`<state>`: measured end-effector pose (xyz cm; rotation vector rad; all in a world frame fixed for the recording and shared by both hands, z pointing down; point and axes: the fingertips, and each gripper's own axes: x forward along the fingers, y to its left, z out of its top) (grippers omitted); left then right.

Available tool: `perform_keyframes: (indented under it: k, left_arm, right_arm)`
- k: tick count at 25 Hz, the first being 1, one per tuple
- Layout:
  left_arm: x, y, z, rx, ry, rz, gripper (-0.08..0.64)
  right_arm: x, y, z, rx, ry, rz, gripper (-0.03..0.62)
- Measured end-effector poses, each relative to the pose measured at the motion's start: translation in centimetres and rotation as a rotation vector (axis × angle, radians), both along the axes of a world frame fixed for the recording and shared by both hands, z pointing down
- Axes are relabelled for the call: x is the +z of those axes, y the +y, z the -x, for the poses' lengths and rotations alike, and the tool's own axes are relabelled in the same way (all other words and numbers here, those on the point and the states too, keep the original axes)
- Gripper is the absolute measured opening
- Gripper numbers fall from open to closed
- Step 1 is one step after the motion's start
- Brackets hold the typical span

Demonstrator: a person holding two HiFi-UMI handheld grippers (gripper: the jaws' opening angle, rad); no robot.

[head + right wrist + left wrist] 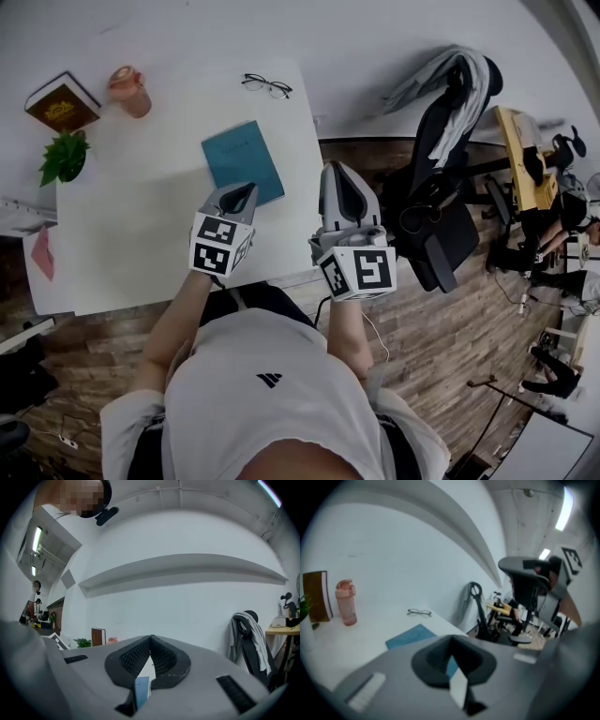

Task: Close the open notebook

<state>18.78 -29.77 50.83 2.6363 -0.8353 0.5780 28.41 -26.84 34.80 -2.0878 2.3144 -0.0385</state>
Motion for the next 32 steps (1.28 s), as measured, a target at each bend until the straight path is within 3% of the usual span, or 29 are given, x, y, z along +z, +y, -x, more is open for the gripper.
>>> perform_keyframes:
  k: [19, 32]
  left_arm:
    - [-12.2, -0.2, 11.1, -0.119, 0.209, -0.214, 0.009]
    - [-16.9, 0.9, 17.3, -0.174, 0.282, -0.345, 0.009]
  right_arm:
    - [-2.3, 3.0, 6.2, 0.038, 0.036, -0.021, -0.003]
    - [-3.8, 6.2, 9.3, 0.109, 0.056, -0.056, -0.005]
